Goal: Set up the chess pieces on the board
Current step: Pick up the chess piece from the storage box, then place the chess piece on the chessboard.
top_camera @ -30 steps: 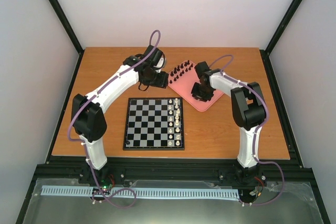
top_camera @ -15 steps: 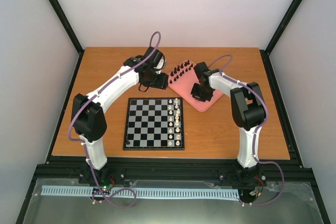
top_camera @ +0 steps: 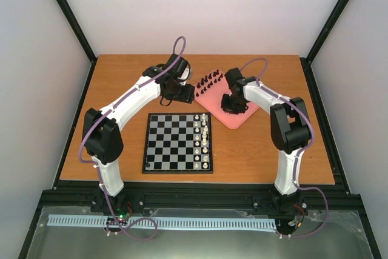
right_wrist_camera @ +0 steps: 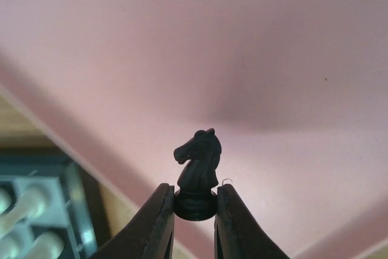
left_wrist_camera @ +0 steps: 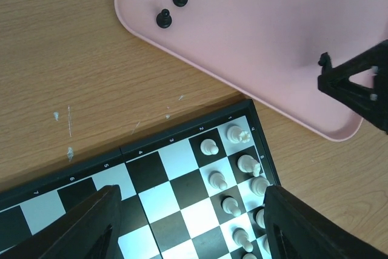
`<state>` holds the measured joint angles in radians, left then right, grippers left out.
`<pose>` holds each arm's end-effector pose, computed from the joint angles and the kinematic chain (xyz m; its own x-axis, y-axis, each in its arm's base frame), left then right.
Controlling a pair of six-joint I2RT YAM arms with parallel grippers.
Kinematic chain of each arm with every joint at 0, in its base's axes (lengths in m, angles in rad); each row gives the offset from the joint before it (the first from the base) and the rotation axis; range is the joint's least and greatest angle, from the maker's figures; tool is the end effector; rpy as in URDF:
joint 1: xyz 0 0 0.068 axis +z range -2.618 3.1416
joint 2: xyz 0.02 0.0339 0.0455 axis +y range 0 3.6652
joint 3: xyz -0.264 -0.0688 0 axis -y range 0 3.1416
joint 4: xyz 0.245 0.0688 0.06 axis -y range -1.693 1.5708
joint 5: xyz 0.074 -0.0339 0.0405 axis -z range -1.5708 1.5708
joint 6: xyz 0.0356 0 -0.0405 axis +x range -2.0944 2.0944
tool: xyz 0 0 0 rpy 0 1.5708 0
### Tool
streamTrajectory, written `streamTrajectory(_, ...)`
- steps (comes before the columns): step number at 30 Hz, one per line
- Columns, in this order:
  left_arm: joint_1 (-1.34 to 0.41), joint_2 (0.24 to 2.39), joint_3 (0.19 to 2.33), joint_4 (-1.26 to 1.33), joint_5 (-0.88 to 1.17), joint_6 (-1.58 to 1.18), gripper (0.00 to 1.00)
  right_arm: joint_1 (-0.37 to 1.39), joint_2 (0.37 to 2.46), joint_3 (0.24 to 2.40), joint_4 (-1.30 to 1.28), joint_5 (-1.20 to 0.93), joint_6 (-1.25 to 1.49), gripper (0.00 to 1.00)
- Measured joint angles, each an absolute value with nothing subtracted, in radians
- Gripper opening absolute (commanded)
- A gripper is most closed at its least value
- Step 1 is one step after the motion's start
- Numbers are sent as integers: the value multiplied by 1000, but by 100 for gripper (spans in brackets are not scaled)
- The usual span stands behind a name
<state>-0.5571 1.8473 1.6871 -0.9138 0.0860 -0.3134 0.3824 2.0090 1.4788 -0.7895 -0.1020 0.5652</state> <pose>0.3342 -0.2118 0.2914 -0.8830 0.1881 -0.4301 0.3041 0.9272 -0.2188 0.3706 0.1530 0.1744 -0.9703 0.1840 -0.1570 0.1480 0.9650 0.2164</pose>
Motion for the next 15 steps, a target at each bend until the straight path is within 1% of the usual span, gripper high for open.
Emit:
streamTrajectory(6, -557, 1847, 1687, -914, 88, -308, 68, 376, 1869, 1474, -804, -174, 406, 10)
streamTrajectory(11, -557, 1847, 1688, -914, 116, -304, 68, 340, 1726, 1446, -798, -292, 302, 11)
streamTrajectory(13, -548, 1847, 1689, -910, 157, -304, 68, 323, 1689, 1438, -804, -340, 257, 11)
streamTrajectory(15, -536, 1847, 1689, -897, 224, -311, 64, 311, 1657, 1433, -817, -384, 207, 10)
